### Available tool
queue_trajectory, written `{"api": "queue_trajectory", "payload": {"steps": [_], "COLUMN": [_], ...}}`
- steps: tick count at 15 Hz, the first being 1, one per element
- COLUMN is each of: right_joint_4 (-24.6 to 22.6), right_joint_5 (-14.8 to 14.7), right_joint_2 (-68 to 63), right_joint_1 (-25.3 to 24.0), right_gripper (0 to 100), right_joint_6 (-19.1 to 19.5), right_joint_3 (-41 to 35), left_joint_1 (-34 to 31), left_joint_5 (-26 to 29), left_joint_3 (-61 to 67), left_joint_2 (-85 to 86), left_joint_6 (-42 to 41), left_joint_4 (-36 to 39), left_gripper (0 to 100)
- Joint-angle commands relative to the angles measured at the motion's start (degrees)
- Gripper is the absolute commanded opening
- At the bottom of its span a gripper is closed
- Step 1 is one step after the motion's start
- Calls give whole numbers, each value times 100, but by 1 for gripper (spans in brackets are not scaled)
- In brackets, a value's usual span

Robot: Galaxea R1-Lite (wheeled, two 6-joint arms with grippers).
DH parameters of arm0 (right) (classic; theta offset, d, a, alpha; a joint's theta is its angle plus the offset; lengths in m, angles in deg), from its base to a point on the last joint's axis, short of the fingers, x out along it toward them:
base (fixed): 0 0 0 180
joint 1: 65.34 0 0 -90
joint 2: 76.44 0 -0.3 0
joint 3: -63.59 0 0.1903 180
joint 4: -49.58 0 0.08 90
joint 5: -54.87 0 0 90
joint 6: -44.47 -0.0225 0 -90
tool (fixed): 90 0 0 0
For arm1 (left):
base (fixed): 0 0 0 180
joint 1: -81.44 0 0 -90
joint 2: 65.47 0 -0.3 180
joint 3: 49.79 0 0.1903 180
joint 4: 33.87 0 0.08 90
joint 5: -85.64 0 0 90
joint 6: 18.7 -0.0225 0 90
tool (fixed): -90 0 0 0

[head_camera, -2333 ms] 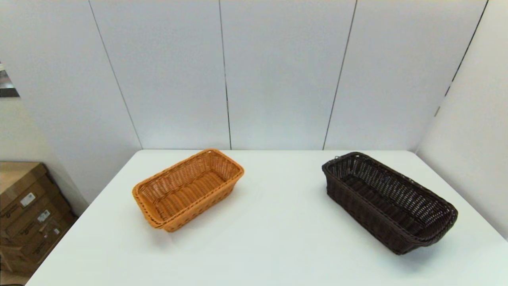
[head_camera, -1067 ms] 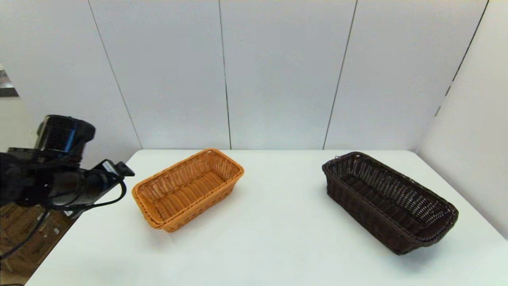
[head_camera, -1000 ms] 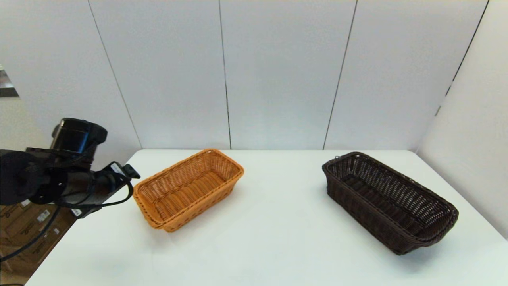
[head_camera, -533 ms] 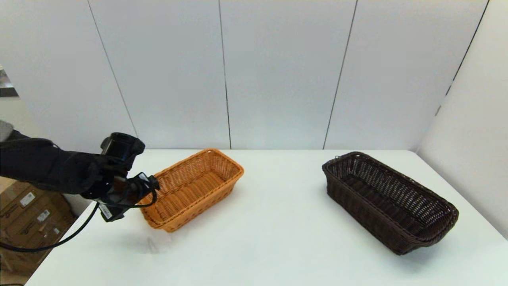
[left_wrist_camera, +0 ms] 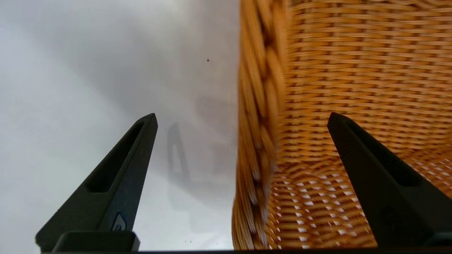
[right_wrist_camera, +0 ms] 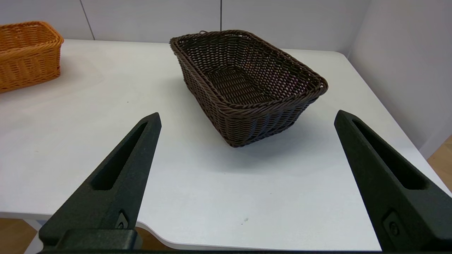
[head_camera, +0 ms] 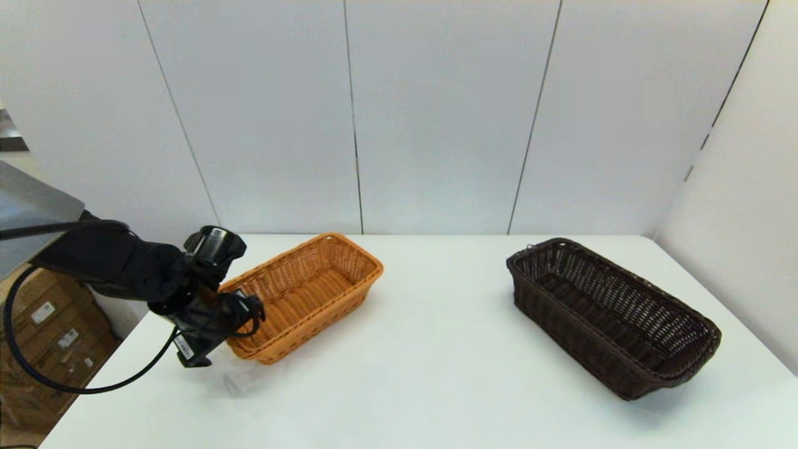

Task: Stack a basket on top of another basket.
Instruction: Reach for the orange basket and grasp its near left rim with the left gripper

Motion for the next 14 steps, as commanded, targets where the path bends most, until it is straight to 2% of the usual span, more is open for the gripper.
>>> {"api": "queue_trajectory", "payload": {"steps": [1,5,6,14], "right_joint_4": [-1,-1,-1,-1], "right_joint_5": [5,5,5,5], "right_joint_2": [1,1,1,1], "right_joint_1": [0,0,0,0], "right_gripper": [100,100,100,100], "right_joint_6": [5,5,5,14], "right_joint_3": [0,0,0,0], "left_joint_1": [-8,-8,-8,-17], "left_joint_5": [24,147,156,332], "left_joint_3": [-49,-57,-119,-207], "left_joint_2": [-160,-230,-239,-151], "left_joint_6": [66,128,137,207], "left_joint_4": [-27,-71,-168,-238], "left_gripper": [100,100,0,0]}}
